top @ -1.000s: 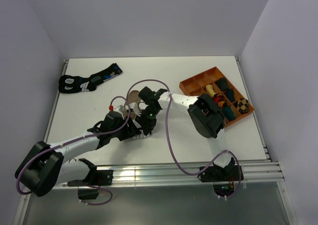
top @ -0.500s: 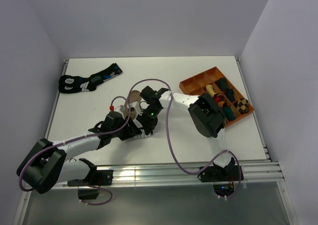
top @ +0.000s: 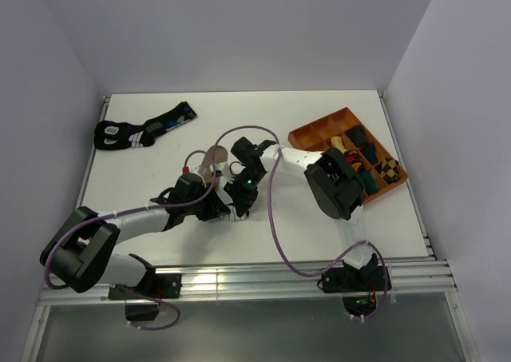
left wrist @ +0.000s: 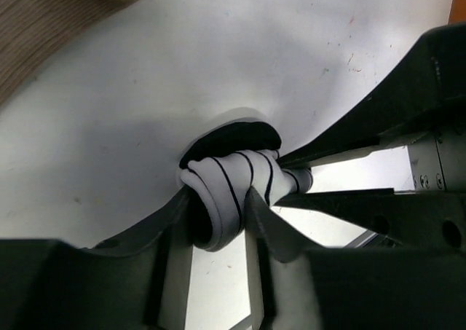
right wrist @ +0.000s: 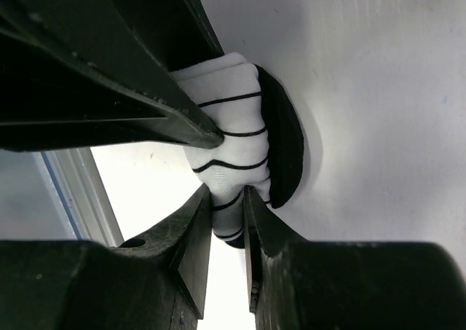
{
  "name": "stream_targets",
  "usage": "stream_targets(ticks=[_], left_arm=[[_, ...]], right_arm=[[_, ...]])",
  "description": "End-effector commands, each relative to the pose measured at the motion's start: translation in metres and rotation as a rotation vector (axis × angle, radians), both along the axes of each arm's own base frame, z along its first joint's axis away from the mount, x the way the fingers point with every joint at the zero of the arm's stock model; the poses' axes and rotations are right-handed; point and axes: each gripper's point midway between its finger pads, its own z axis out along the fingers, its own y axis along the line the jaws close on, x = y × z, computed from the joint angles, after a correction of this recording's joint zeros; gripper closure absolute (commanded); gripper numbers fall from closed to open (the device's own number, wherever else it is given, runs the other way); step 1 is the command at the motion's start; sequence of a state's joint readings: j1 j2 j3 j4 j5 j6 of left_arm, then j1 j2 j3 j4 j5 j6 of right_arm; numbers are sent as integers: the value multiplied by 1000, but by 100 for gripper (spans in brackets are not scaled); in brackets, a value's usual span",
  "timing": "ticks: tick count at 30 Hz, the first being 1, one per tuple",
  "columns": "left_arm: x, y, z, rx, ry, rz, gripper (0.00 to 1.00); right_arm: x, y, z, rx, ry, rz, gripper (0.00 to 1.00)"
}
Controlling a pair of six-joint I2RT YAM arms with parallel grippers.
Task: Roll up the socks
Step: Roll the sock at the center of the board.
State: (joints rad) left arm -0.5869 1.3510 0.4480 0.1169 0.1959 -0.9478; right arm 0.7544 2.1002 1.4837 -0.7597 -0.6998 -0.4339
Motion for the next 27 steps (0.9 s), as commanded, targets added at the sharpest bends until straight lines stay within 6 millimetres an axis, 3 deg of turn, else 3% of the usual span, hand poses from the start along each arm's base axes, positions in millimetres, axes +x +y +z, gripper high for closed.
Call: stream_targets(ticks=[1, 7, 12, 15, 19, 27], left_arm=[[-5, 6, -15, 67, 64, -1, 70], [-9, 5, -22, 109, 128, -33, 87], [-15, 4, -29, 144, 193, -77, 94], [-18, 4, -33, 162, 222, -106, 97], [-21, 1, -36, 160, 255, -133, 99], [-21, -2, -42, 160, 277, -151, 100]], right_arm=[[-13, -33, -30, -150, 31, -2, 86], [-9, -33, -24, -137, -8, -15, 82], [-1, -36, -15, -109, -101, -44, 66], [7, -33, 0, -63, -163, -58, 56], [16, -35, 23, -7, -215, -77, 50], [34, -32, 43, 57, -181, -152, 43]])
